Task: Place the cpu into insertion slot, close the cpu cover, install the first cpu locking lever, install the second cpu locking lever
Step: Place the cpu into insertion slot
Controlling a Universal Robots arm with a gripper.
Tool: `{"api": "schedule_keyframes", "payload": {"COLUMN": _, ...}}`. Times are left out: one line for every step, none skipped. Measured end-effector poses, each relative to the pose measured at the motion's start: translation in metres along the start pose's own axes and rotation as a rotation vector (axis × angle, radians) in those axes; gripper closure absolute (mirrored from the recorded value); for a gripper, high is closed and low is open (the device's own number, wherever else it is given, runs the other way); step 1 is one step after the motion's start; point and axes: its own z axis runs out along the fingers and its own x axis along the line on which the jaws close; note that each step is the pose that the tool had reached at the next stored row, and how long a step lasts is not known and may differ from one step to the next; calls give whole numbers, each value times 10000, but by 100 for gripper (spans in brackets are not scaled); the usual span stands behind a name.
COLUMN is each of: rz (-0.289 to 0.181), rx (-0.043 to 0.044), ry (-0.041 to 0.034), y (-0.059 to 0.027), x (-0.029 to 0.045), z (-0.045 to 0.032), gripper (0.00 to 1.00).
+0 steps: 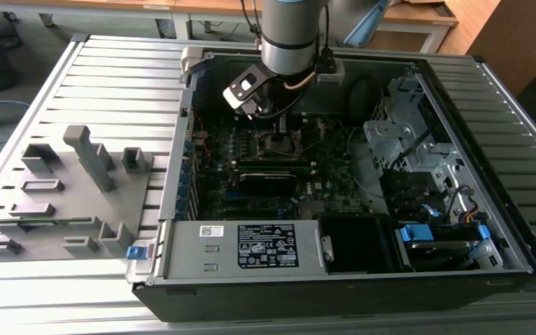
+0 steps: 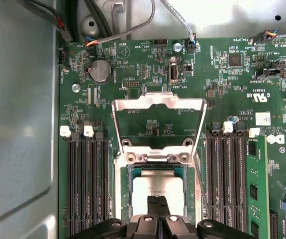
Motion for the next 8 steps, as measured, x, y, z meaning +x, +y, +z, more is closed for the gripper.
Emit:
{"api": "schedule_keyframes", "payload": {"rz": 1, "rx": 5, "ry": -1, "y": 0, "x": 0, "z": 0, "gripper": 90}}
{"api": "schedule_keyframes", "payload": {"rz": 1, "rx": 8, "ry": 0, "y": 0, "x": 0, "z": 0, "gripper": 90}}
{"api": "schedule_keyframes", "payload": {"rz": 0, "rx": 11, "ry": 1, "y": 0, "x": 0, "z": 1, "gripper": 90}}
{"api": "schedule_keyframes", "payload": {"rz": 0, "rx": 13, "ry": 2, "y": 1, "x": 0, "z": 1, "gripper": 90}}
{"api": "schedule_keyframes", "payload": {"rz": -1, "rx": 13, "ry": 3, "y": 6, "x": 0, "z": 2, "gripper": 90}}
{"api": "schedule_keyframes", "payload": {"rz": -1, "rx": 12, "ry": 5, "y": 13, "x": 1, "z": 4, "gripper": 90}}
{"api": "schedule_keyframes", "payload": {"rz": -1, "rx": 12, "ry": 3, "y": 18, "x": 1, "z": 4, "gripper": 90}}
{"api": "schedule_keyframes", "payload": {"rz": -1, "rx": 13, "ry": -1, "y": 21, "x": 1, "z": 4, "gripper": 90}}
